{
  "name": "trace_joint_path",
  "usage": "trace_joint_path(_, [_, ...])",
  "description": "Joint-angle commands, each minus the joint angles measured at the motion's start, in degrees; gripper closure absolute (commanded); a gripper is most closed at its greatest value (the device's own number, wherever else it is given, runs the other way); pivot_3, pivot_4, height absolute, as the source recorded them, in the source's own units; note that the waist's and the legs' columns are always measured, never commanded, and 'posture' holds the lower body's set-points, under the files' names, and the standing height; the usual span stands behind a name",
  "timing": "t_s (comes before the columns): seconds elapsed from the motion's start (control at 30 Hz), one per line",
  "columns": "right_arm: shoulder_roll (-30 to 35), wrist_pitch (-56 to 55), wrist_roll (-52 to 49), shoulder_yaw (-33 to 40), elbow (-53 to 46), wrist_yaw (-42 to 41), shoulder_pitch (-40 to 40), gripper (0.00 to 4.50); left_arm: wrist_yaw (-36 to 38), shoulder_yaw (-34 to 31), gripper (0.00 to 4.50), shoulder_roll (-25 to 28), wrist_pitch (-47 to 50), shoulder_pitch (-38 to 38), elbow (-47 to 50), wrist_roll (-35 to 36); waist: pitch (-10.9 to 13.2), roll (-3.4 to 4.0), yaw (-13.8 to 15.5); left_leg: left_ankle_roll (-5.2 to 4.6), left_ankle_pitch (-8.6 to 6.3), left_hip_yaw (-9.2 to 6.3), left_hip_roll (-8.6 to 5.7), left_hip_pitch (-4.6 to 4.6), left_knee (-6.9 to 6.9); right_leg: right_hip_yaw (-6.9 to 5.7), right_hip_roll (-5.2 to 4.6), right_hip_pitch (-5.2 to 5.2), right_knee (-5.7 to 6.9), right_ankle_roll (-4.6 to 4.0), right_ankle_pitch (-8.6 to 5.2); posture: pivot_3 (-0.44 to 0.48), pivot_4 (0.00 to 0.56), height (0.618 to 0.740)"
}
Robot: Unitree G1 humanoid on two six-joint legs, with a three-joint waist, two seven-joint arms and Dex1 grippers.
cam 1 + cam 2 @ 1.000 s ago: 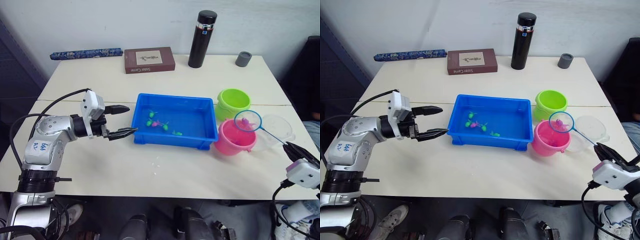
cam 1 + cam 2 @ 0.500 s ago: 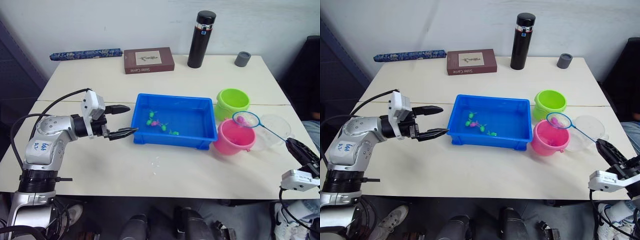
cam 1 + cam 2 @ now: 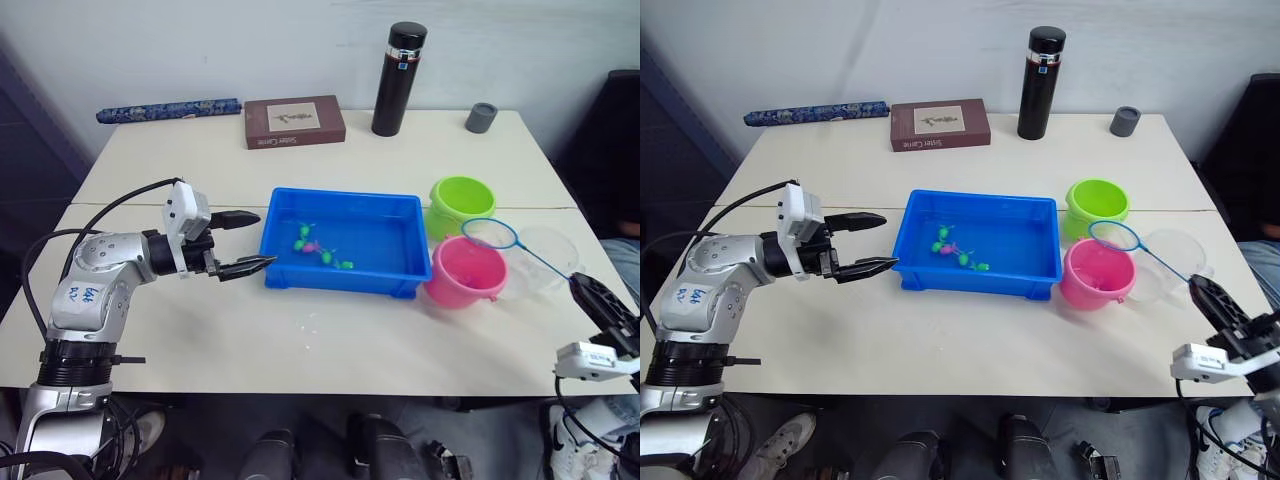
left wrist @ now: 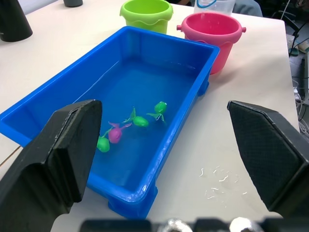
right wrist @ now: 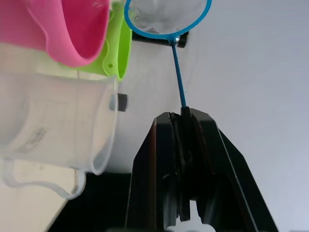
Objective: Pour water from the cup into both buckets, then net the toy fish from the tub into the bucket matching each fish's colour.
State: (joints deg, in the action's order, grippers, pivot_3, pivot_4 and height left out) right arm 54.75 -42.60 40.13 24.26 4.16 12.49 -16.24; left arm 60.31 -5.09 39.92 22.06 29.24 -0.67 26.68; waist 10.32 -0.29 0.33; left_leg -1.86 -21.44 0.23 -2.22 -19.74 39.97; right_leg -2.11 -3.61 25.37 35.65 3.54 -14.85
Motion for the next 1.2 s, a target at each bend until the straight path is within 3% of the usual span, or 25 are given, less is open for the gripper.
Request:
trace_joint_path(0.03, [2.23,1.2,-14.13,-2.1,-4.61,-10.66,1.4,4.5,0.31,-0.57,0.03,0.21,-0.76,0.78,1.02,0.21,0.0,0.0,-0.38,-0.01,0.0,0.04,0.0,0.06,-0.03,0.04,0.0,-0.03,0.01,0.0,0.0,0.0,0.15,0.739])
trace_joint_path(0.13, [1.71,5.1,-24.48,-4.19,-8.09,-18.03,4.46,4.5,0.09,-0.5,0.03,-0.24,-1.09,1.05,0.74,0.05,0.01,-0.01,-0.39,-0.02,-0.01,0.04,0.07,0.12,-0.05,0.03,0.06,-0.07,-0.01,0.0,0.0,0.0,0.15,0.739])
trace_joint_path(0.27, [0.82,18.37,-39.81,-11.06,-14.21,-29.87,17.21,4.5,-0.13,-0.33,0.03,-0.92,-1.52,0.96,0.65,-0.13,0.01,-0.02,-0.69,-0.07,-0.04,0.15,0.06,0.17,0.03,0.16,0.05,-0.08,0.04,0.03,0.02,0.0,0.15,0.739])
trace_joint_path(0.6, [-3.08,52.76,-57.82,-19.18,-21.14,-45.09,34.23,4.5,-0.9,-1.51,0.03,0.22,-0.29,-1.15,2.98,0.77,0.01,-0.02,0.18,-0.14,-0.11,0.13,0.13,0.11,0.06,0.09,0.0,-0.02,0.05,-0.02,-0.01,0.0,0.15,0.739])
trace_joint_path(0.83, [-1.17,70.09,-60.61,-25.49,-22.46,-54.96,38.82,4.5,-2.78,-4.84,0.03,2.39,2.75,-5.12,7.42,1.99,0.01,-0.02,-0.02,-0.17,-0.14,0.11,0.16,0.0,0.01,0.06,0.0,0.1,-0.02,-0.02,-0.01,0.0,0.15,0.739])
trace_joint_path(0.97, [1.01,86.5,-58.43,-34.81,-21.8,-58.97,45.77,4.5,-4.08,-7.63,0.03,3.33,2.79,-8.66,7.82,1.77,0.01,-0.01,-0.23,-0.2,-0.16,0.11,0.15,-0.02,0.04,0.07,-0.05,0.11,-0.02,-0.02,-0.01,0.0,0.15,0.739])
trace_joint_path(1.2, [-11.2,101.69,-61.1,-36.93,-18.69,-55.31,56.28,4.5,-7.16,-12.31,0.03,3.46,3.43,-13.52,9.37,3.05,0.01,-0.01,-0.42,-0.11,-0.18,0.07,0.2,-0.07,-0.02,-0.02,-0.02,0.24,0.01,-0.09,-0.05,0.0,0.15,0.739])
